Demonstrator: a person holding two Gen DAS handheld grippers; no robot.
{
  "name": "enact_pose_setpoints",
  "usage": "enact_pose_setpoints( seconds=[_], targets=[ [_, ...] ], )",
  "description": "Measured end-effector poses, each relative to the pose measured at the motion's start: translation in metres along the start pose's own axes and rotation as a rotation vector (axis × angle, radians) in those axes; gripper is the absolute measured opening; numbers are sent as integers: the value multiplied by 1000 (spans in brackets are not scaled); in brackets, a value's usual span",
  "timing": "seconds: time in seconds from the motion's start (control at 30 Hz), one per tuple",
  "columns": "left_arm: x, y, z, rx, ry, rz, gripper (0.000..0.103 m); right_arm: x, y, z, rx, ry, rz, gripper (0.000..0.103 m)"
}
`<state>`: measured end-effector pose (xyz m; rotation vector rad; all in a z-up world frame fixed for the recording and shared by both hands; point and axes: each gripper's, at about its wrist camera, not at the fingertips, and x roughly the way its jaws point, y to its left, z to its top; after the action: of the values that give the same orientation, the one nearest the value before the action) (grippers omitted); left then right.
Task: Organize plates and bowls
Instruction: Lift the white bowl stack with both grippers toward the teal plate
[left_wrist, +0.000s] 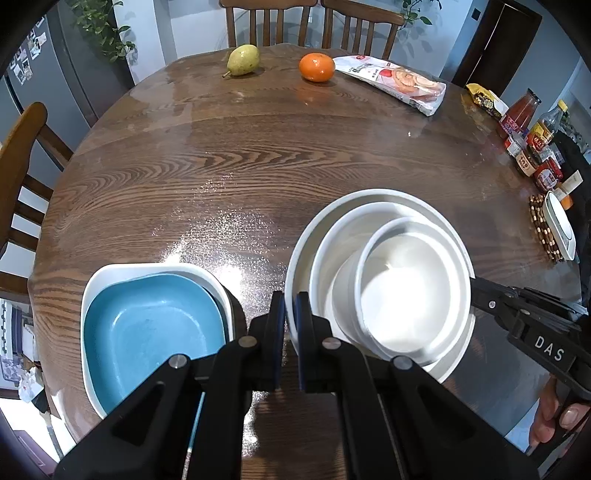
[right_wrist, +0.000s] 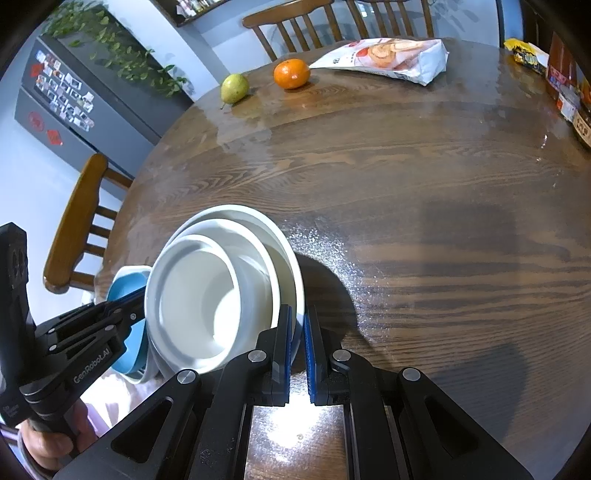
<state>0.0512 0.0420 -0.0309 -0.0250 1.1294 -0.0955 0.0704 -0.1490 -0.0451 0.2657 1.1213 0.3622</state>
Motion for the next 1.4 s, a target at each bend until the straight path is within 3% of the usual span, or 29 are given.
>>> enact_pose_setpoints(
  seconds=[1.4],
  targets=[
    [-30, 15, -3, -14, -80, 34, 0, -18, 26, 1, -36, -34, 31, 10]
  ],
)
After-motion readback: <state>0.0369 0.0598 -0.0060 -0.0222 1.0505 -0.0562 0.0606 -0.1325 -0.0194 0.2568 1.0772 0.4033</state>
